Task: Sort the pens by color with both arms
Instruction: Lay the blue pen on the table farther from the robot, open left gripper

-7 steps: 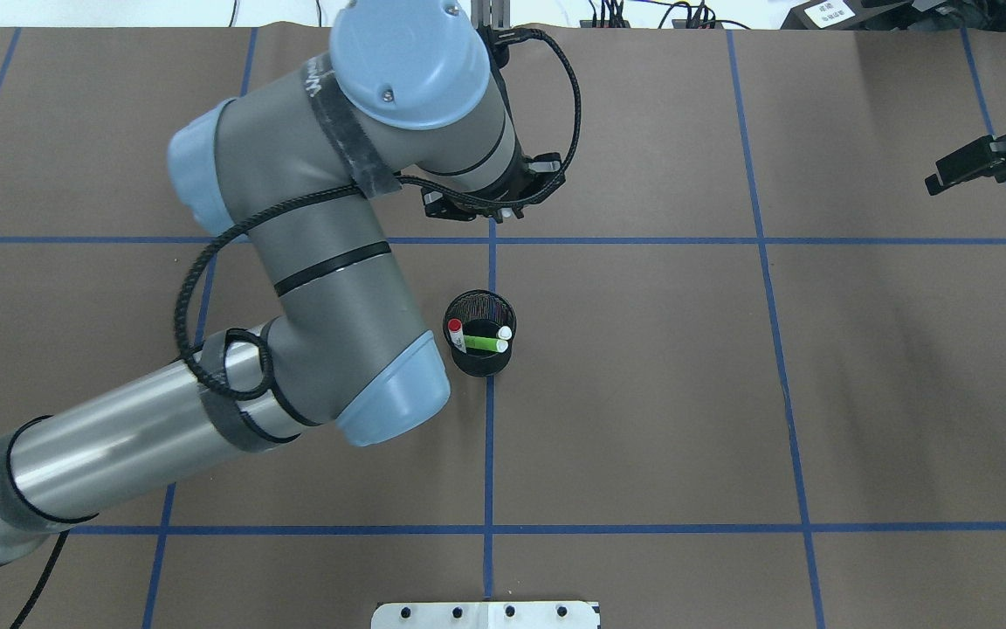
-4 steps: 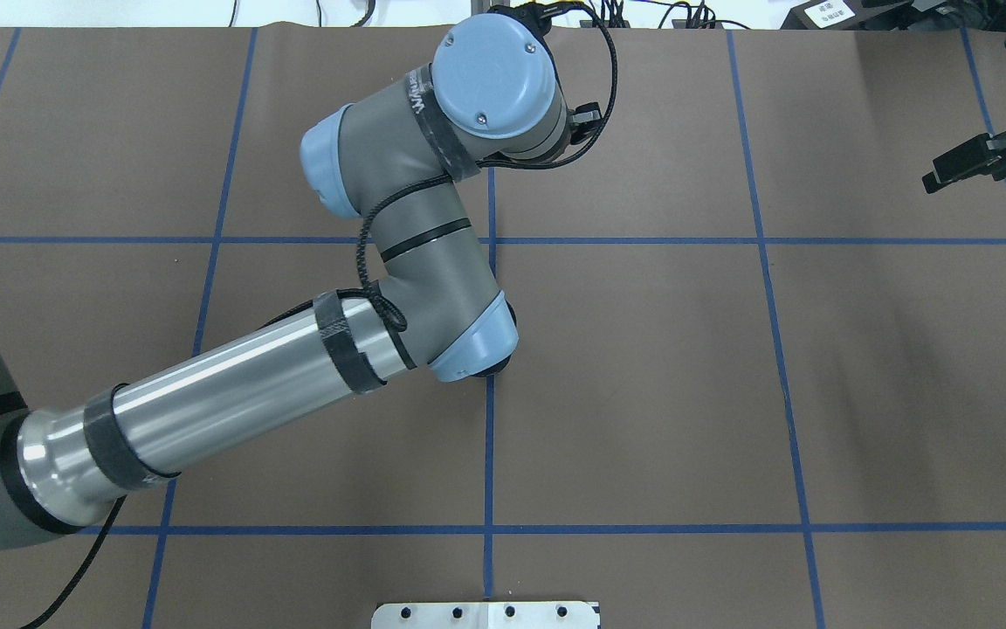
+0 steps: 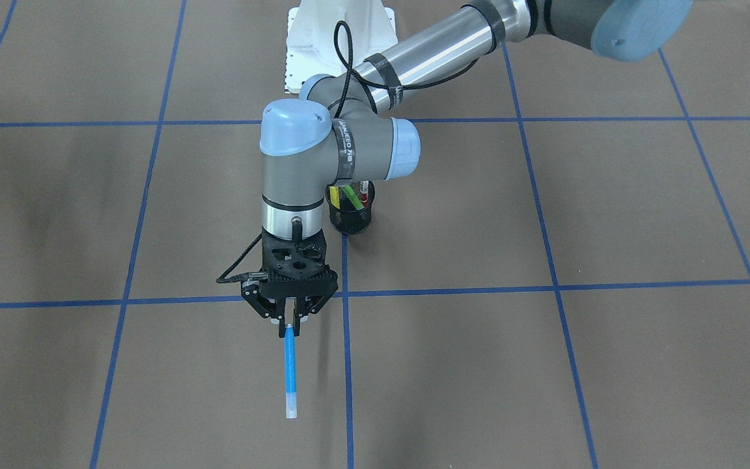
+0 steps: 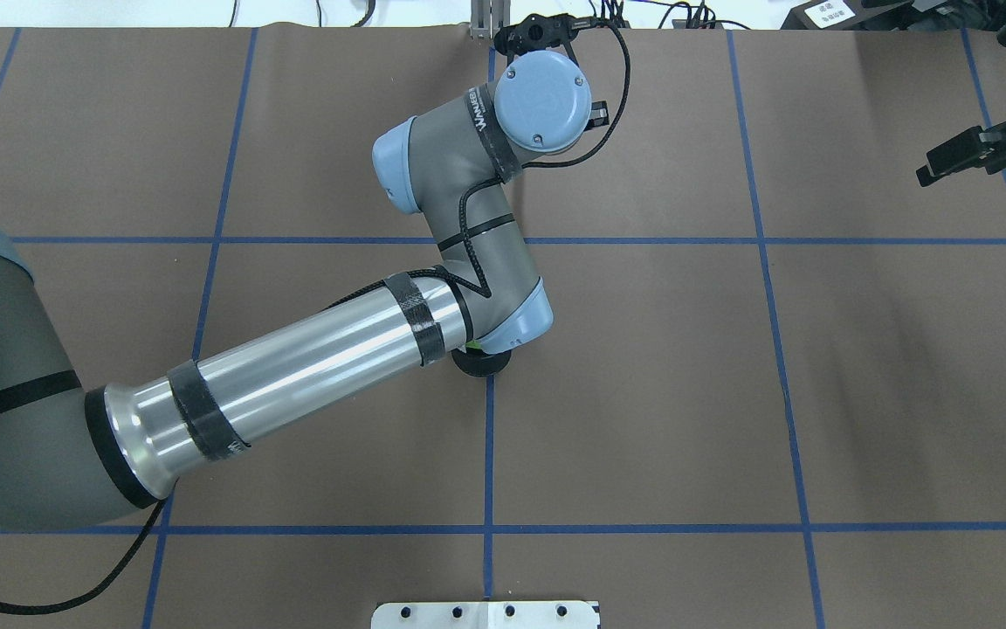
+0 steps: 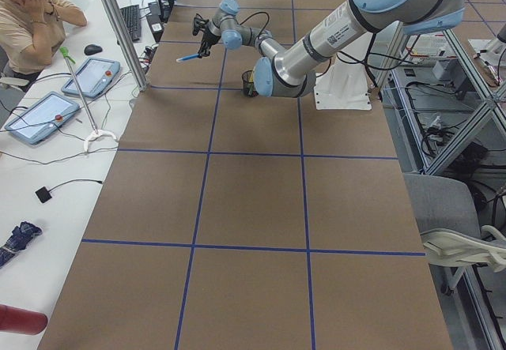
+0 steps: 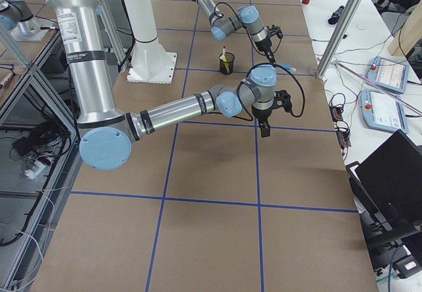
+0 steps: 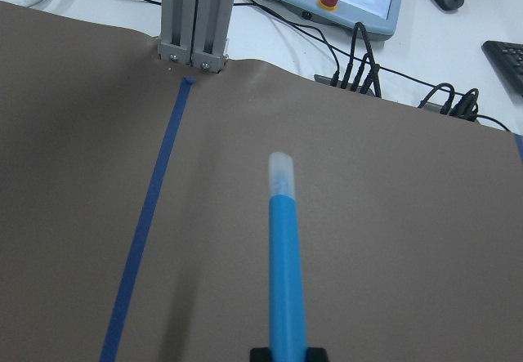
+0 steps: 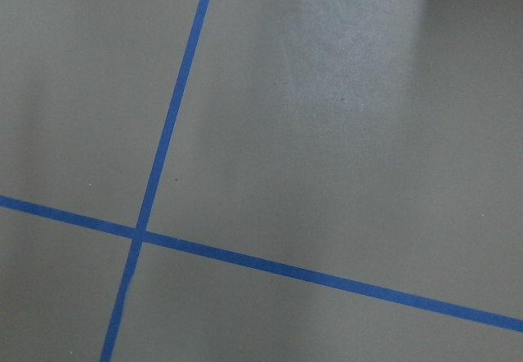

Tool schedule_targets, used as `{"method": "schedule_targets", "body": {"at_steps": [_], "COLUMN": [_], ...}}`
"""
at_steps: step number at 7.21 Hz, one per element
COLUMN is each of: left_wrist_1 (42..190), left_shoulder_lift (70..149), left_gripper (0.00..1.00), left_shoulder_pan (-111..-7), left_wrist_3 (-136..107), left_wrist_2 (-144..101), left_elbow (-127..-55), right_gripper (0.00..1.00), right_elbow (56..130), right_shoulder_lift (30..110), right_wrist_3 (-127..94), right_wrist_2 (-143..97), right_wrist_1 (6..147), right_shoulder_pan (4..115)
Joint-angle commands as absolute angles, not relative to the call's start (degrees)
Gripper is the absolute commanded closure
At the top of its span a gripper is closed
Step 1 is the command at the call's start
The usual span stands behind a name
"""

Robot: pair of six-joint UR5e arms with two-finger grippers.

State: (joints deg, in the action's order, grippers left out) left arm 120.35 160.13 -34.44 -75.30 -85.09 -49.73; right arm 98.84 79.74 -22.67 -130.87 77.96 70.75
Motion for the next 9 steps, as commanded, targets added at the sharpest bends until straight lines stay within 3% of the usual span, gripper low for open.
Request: {"method": "schedule_targets", "body": {"at_steps": [1, 2, 3, 4, 5, 6, 9], "left_wrist_1": [123.48, 123.49, 123.49, 123.49, 123.83, 124.27, 122.27], "left_shoulder_lift": [160.40, 160.40, 160.40, 160.40, 160.40, 160.40, 159.35], "left_gripper": [1.00, 1.00, 0.85, 0.54, 0.14, 0.01, 0.01], "left_shoulder_pan": [-32.44, -32.00, -31.91, -31.73, -31.55, -31.38, -32.51], "left_wrist_3": [-71.55, -71.54, -71.28, -71.28, -71.28, -71.28, -71.19], "left_wrist_2": [-82.02, -82.00, -82.09, -82.09, -82.18, -82.09, -85.40], "left_elbow": [-44.92, -44.91, -45.00, -45.09, -45.61, -46.31, -52.79], "right_gripper": [0.00, 0.00, 0.00, 0.00, 0.00, 0.00, 0.00], "right_elbow": [98.70, 98.70, 98.70, 98.70, 98.53, 98.44, 97.74], "right_shoulder_lift": [79.63, 79.63, 79.63, 79.63, 79.54, 79.11, 76.74], "right_wrist_3": [-22.68, -22.68, -22.68, -22.68, -22.68, -22.68, -22.76], "right_wrist_2": [-130.87, -130.87, -130.87, -130.87, -130.87, -130.87, -130.96], "right_wrist_1": [77.96, 77.96, 77.96, 77.96, 77.96, 77.96, 78.48], "right_shoulder_pan": [70.66, 70.66, 70.66, 70.58, 70.49, 70.40, 70.40]}}
